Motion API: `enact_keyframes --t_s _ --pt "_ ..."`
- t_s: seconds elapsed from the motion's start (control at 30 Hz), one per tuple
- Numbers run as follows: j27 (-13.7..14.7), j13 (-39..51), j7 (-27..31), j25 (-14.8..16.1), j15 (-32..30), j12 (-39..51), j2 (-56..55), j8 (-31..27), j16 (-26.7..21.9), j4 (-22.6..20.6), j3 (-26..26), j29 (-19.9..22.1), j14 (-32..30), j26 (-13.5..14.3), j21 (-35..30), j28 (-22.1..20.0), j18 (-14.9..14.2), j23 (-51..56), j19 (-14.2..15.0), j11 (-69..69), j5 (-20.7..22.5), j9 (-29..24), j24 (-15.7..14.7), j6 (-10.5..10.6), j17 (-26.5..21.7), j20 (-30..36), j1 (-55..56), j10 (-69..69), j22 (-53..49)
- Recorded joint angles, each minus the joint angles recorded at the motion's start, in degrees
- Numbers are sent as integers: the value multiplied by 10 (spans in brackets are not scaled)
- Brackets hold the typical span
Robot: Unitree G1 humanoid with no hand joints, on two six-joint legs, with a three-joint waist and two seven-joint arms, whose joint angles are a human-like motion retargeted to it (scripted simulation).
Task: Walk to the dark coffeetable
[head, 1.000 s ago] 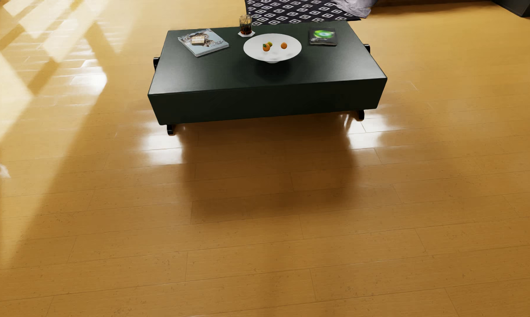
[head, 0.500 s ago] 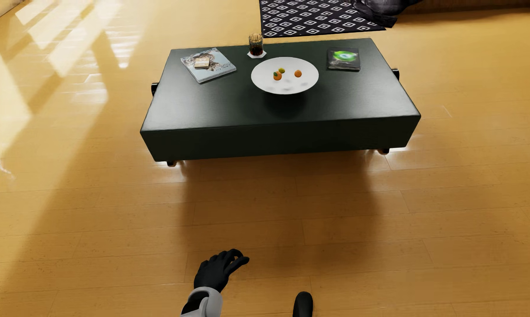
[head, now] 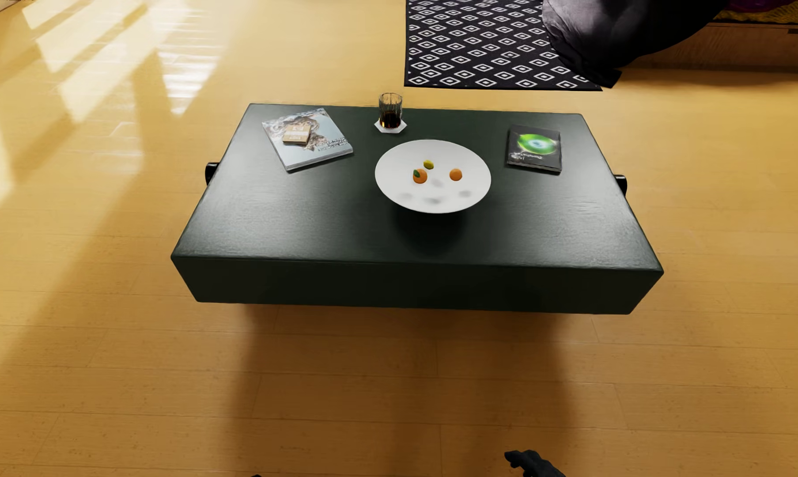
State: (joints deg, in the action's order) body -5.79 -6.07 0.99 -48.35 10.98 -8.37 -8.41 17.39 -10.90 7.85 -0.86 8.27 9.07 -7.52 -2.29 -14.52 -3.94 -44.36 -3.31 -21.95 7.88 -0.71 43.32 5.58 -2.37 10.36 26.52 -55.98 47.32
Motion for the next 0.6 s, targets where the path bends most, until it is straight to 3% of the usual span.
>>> enact_keyframes --t_s 0.03,0.07,0.13,0.17,0.27,0.33,0.43,0.6 --pt "10 5 6 0 2 -4 14 -12 1 -9 -8 -2 10 0 -11 -1 19 10 1 11 5 1 3 0 -5 0 5 89 -4" --pt "18 10 30 1 -1 -8 29 -27 4 -29 -15 -6 -2 0 -23 0 15 20 2 27 8 2 8 -1 -12 2 4 187 -4" --pt "24 17 146 6 -2 -17 57 -60 11 -85 -29 -14 -130 1 -45 1 1 29 5 43 15 2 17 -6 -19 2 -16 328 0" --pt "20 20 160 8 2 -22 68 -74 14 -89 -32 -14 -136 1 -51 2 9 28 8 39 18 1 22 -7 -19 2 -23 322 4" --pt "-5 27 112 13 -18 -28 97 -117 31 -67 -33 -4 -108 -6 -51 18 31 7 35 36 16 4 34 -13 -11 3 -65 331 25" --pt "-18 21 81 17 -44 -17 102 -144 38 -62 -30 -3 -113 -6 -44 56 42 -7 61 30 7 10 45 -20 -6 15 -94 363 40" --pt "-4 -6 55 15 -65 22 106 -172 32 -68 -30 -16 -103 11 -59 88 53 -11 95 15 -9 13 77 -28 -16 43 -122 382 33" --pt "-37 -27 38 -3 -82 64 126 -192 51 -85 -35 -50 -79 16 -91 38 64 -57 124 15 -30 19 32 -41 -31 -8 -148 385 -14"
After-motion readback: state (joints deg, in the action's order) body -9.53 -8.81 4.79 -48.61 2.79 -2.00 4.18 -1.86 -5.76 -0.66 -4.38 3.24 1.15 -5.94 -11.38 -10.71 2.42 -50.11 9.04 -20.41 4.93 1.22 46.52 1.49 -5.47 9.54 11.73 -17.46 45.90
